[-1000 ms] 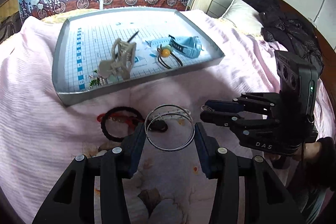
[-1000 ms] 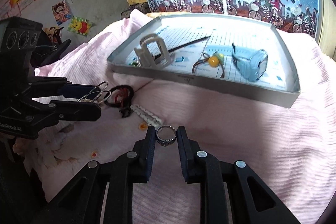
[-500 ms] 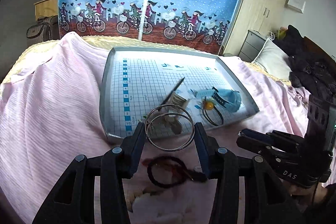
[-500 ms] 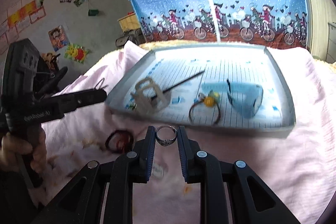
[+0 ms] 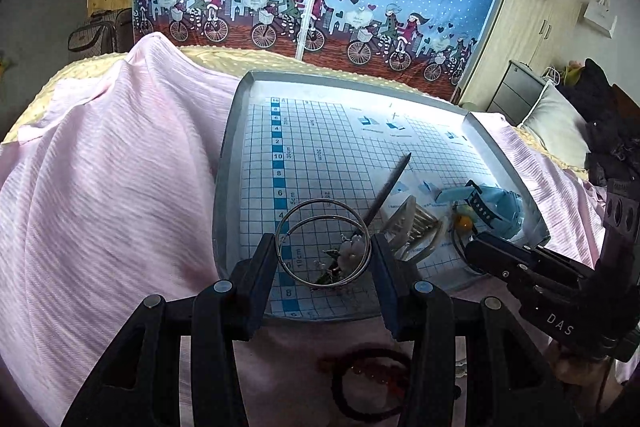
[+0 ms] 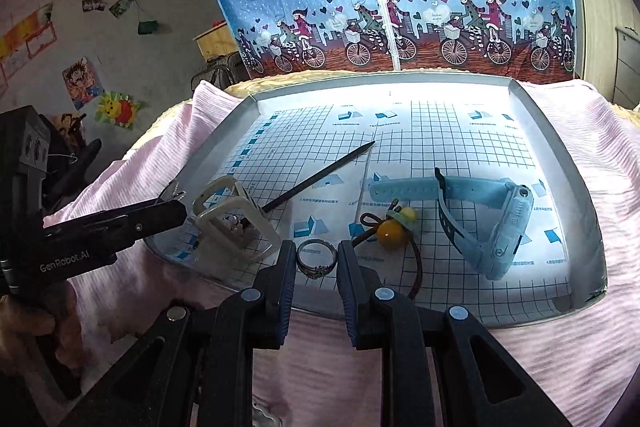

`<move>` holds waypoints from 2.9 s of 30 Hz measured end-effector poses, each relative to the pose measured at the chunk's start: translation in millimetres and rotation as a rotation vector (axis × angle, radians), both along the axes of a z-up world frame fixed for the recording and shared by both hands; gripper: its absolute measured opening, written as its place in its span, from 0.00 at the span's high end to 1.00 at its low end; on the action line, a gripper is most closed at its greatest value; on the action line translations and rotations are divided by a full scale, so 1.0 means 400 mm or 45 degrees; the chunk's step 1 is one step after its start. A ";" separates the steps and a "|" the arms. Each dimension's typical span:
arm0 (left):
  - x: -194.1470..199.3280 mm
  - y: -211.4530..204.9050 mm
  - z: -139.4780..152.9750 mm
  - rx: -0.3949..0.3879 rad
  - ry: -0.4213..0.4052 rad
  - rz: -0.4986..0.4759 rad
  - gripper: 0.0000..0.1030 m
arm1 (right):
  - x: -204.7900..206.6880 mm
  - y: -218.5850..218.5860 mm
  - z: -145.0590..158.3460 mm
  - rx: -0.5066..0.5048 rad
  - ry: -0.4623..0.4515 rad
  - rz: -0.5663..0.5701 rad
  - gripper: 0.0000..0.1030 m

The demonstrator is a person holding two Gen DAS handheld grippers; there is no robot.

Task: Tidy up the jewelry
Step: 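Lower the hoops and ring into the grid tray and open both tools, then withdraw both tools from the tray toward the remaining items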

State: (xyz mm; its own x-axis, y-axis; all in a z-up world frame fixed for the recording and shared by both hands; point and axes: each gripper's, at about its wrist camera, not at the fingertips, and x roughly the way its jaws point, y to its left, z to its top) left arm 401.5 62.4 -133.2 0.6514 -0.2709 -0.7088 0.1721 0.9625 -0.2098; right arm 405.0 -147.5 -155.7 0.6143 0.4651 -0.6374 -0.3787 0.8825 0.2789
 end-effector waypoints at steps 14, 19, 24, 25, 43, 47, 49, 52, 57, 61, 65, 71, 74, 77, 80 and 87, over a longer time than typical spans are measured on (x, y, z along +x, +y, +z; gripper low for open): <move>0.010 0.009 -0.019 -0.005 0.109 0.024 0.59 | -0.009 0.006 -0.014 -0.024 -0.001 0.002 0.73; 0.001 0.008 -0.011 -0.030 0.101 0.009 0.46 | -0.033 -0.020 0.016 -0.002 -0.079 -0.064 0.54; -0.031 0.007 0.026 -0.034 0.029 0.019 0.17 | -0.077 -0.040 0.064 -0.020 -0.171 -0.116 0.29; -0.037 0.008 0.036 -0.038 0.010 0.018 0.17 | -0.088 -0.044 0.075 -0.017 -0.190 -0.122 0.20; -0.352 0.000 0.307 -0.050 -0.488 -0.065 0.01 | -0.376 -0.075 0.281 -0.005 -0.542 -0.169 0.00; -0.418 -0.033 0.315 0.039 -0.524 -0.095 0.01 | -0.454 -0.077 0.297 -0.015 -0.581 -0.168 0.00; -0.450 -0.037 0.319 0.044 -0.534 -0.084 0.01 | -0.492 -0.079 0.300 -0.030 -0.599 -0.172 0.00; -0.494 -0.026 0.315 0.034 -0.533 -0.053 0.01 | -0.535 -0.089 0.299 -0.052 -0.607 -0.179 0.00; -0.548 0.009 0.297 -0.039 -0.454 0.016 0.01 | -0.591 -0.094 0.291 -0.104 -0.589 -0.179 0.00; -0.553 0.019 0.267 -0.039 -0.304 0.088 0.01 | -0.597 -0.089 0.261 -0.172 -0.480 -0.190 0.00; -0.543 0.010 0.237 -0.055 -0.178 0.084 0.01 | -0.587 -0.084 0.220 -0.191 -0.338 -0.188 0.00; -0.529 -0.025 0.203 0.033 -0.087 0.067 0.01 | -0.566 -0.087 0.180 -0.189 -0.220 -0.196 0.00; -0.521 -0.041 0.183 0.072 -0.043 0.047 0.01 | -0.554 -0.091 0.157 -0.214 -0.148 -0.211 0.00; -0.502 -0.045 0.158 0.098 0.024 0.032 0.01 | -0.539 -0.100 0.143 -0.221 -0.092 -0.230 0.00; -0.468 -0.038 0.143 0.132 0.091 0.045 0.01 | -0.523 -0.111 0.126 -0.222 -0.032 -0.247 0.00; -0.383 -0.024 0.136 0.237 0.147 -0.017 0.01 | -0.460 -0.144 0.061 -0.200 0.198 -0.287 0.00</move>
State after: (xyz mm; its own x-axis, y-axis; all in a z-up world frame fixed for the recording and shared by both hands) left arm 248.4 52.9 -78.6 0.5605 -0.1361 -0.8169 0.1699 0.9843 -0.0475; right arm 220.9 -205.1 -131.3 0.5806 0.2163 -0.7849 -0.1319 0.9763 0.1714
